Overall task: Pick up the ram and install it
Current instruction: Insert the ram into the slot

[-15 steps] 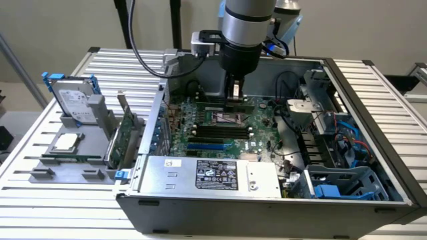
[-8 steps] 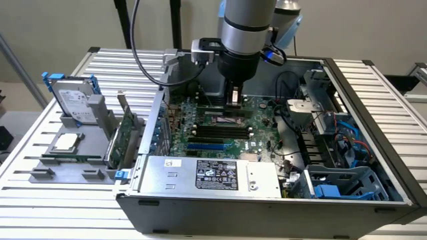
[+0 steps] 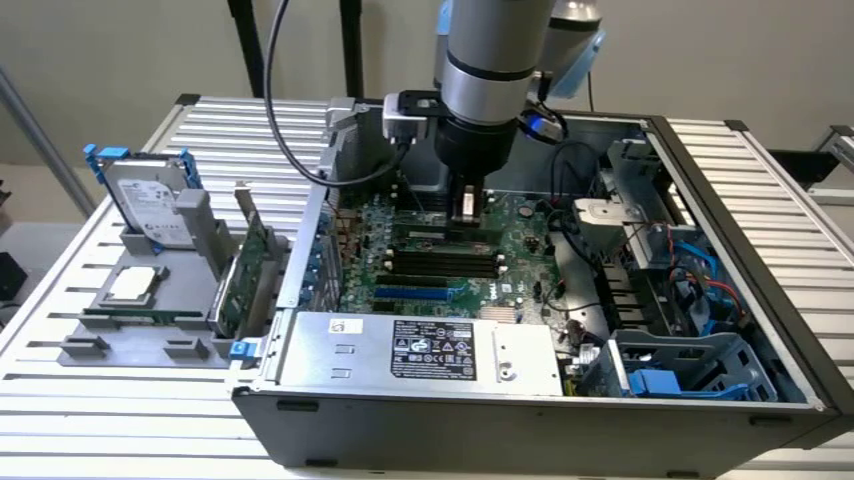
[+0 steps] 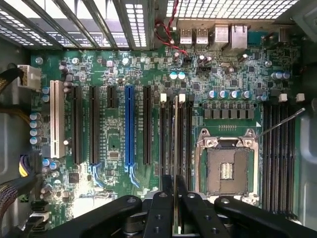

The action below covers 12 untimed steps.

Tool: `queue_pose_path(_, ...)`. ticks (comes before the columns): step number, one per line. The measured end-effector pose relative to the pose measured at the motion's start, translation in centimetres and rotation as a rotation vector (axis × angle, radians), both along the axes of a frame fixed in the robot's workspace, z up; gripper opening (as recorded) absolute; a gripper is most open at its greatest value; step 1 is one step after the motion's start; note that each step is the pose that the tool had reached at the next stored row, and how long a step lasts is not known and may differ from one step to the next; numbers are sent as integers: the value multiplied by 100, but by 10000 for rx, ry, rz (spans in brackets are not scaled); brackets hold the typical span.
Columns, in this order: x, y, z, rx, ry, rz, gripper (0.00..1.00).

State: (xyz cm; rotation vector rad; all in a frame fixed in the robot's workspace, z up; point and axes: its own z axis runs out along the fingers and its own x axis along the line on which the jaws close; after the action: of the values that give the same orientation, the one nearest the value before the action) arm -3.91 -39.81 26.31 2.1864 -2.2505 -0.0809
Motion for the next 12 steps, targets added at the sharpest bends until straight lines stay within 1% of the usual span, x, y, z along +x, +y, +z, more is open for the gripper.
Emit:
queue_pose_path(3,0,-2,-54,-10,1,0,0)
queue_pose_path(8,1,-2,-145,-44,1,0,0)
queue_pose_path(10,1,-2,-180,-64,-1,0,0)
queue_pose_path(12,1,-2,-207,-107,-7,1,0)
